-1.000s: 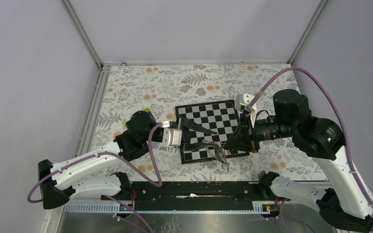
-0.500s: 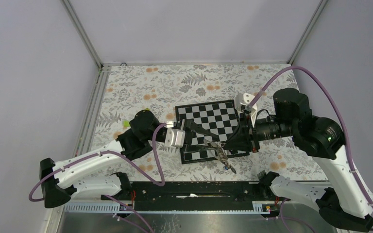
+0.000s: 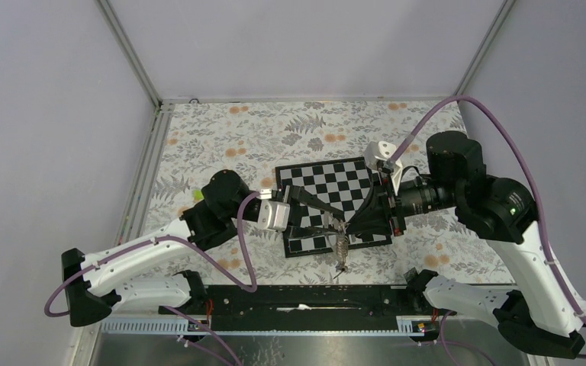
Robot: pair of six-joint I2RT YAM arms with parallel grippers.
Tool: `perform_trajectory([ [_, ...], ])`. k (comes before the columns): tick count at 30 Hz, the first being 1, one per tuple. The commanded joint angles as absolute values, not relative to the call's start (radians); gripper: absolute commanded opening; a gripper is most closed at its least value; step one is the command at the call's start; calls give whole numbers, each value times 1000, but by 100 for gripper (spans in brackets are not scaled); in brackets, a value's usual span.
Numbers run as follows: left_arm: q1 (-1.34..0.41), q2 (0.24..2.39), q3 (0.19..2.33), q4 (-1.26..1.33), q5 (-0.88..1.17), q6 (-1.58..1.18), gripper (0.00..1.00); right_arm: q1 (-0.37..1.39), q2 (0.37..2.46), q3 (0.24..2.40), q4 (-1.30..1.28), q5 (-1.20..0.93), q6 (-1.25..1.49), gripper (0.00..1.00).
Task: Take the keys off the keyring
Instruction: Remove the key from the keyring.
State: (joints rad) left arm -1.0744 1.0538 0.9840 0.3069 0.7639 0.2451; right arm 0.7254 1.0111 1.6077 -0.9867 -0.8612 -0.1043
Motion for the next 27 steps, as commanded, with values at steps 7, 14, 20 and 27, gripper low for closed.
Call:
perform_trajectory([
  [7, -1074, 1059, 1043, 332, 811, 259, 43, 724, 1026, 1620, -936, -940, -81, 5],
  [14, -1074, 1061, 1043, 364, 845, 234, 45, 723, 1024, 1619, -952, -899, -102, 6],
  [20, -1074, 1052, 1040, 369, 886, 218, 47, 723, 1026, 1616, -957, -895, -108, 6],
  [27, -1074, 1055, 1043, 365, 907, 214, 46, 724, 1031, 1615, -959, -899, -106, 6],
])
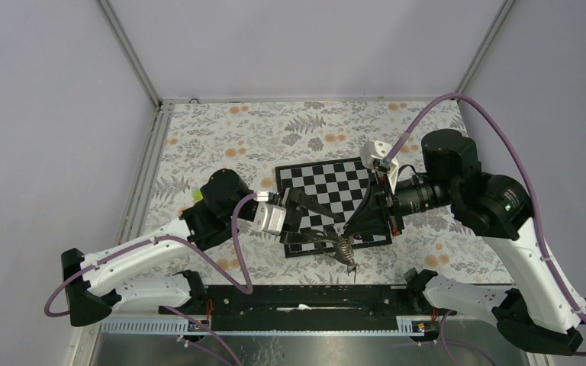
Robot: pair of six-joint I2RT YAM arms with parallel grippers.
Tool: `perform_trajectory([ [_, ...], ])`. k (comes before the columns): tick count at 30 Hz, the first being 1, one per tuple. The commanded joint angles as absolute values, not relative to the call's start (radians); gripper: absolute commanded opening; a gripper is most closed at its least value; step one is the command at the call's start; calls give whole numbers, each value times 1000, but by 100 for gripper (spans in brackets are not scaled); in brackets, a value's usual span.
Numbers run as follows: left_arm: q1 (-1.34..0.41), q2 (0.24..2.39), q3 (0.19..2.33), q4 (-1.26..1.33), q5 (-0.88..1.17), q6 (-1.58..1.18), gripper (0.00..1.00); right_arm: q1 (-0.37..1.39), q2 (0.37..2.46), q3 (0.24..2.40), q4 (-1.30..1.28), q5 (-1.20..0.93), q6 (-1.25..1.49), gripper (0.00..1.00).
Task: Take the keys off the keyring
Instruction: Remove the key from the keyring.
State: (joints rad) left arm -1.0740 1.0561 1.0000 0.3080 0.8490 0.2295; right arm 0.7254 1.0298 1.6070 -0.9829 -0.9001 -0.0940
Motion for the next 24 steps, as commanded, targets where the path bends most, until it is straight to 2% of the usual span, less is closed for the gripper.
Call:
perform_trajectory([
  [1, -1074, 1057, 1044, 365, 909, 215, 46, 723, 1031, 1613, -958, -899, -108, 6],
  [5, -1074, 1062, 1049, 365, 918, 213, 45, 724, 1030, 1605, -957, -894, -108, 6],
  [18, -1074, 1072, 1058, 362, 935, 215, 27, 724, 1024, 1608, -972, -870, -118, 6],
  [24, -1075, 1077, 1064, 347, 928, 226, 23, 725, 1015, 1611, -977, -848, -125, 6],
])
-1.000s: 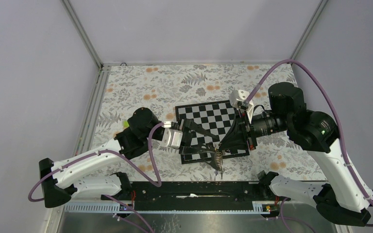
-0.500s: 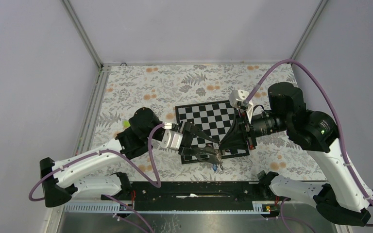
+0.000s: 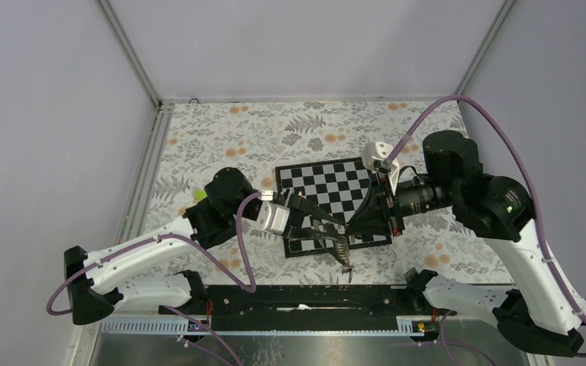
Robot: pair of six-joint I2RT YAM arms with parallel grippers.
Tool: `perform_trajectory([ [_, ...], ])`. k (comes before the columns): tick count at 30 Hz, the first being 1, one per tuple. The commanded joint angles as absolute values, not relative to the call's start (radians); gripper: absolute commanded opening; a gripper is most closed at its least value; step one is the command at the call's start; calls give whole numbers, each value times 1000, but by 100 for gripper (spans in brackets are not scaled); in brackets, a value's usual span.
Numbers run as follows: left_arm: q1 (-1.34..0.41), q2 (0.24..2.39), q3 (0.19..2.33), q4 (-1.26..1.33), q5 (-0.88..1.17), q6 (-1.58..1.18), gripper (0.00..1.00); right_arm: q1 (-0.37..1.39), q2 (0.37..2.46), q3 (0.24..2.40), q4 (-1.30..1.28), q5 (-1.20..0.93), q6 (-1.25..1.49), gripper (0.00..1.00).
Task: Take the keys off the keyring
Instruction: Remove the key from the keyring.
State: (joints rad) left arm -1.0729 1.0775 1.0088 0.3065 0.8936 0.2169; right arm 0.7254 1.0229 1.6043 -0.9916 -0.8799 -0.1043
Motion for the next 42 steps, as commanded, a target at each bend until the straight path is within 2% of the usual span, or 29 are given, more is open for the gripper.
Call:
perform_trajectory([
  [1, -1074, 1076, 1065, 341, 922, 230, 22, 724, 1012, 1611, -979, -843, -126, 6],
  [16, -1074, 1104, 1130, 211, 728, 234, 6, 724, 1005, 1585, -976, -869, -109, 7],
  [32, -1068, 1111, 1143, 182, 638, 232, 3, 724, 995, 1560, -991, -865, -112, 7],
  [42, -1060, 1089, 1140, 189, 644, 232, 3, 724, 987, 1533, -1017, -774, -128, 7],
])
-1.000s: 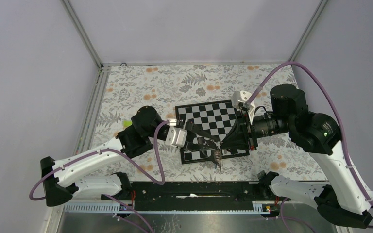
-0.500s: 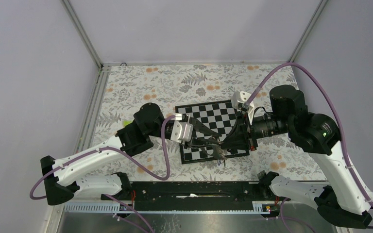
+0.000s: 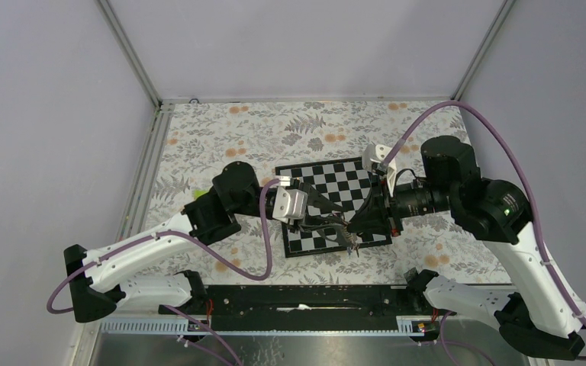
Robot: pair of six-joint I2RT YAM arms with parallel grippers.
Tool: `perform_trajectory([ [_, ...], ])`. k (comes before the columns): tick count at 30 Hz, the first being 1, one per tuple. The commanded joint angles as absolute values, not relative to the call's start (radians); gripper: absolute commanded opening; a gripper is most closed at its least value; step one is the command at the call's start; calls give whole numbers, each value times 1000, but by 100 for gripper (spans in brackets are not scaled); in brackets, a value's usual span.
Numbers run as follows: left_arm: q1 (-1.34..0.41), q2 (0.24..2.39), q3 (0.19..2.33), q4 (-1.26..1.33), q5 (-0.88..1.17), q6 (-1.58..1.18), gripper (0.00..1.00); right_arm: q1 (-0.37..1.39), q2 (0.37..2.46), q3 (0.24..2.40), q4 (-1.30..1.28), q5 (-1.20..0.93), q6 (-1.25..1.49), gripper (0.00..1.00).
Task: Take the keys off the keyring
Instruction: Remove the key from the keyring.
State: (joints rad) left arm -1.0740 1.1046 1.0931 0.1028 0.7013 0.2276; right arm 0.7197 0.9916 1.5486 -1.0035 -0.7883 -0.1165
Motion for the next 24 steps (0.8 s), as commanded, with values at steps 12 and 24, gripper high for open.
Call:
perform_trajectory([
  [12, -1054, 1047, 1123, 187, 607, 244, 5, 724, 993, 1508, -1042, -686, -135, 6],
  [24, -1054, 1033, 1104, 205, 628, 226, 43, 723, 985, 1561, -1027, -642, -143, 5],
])
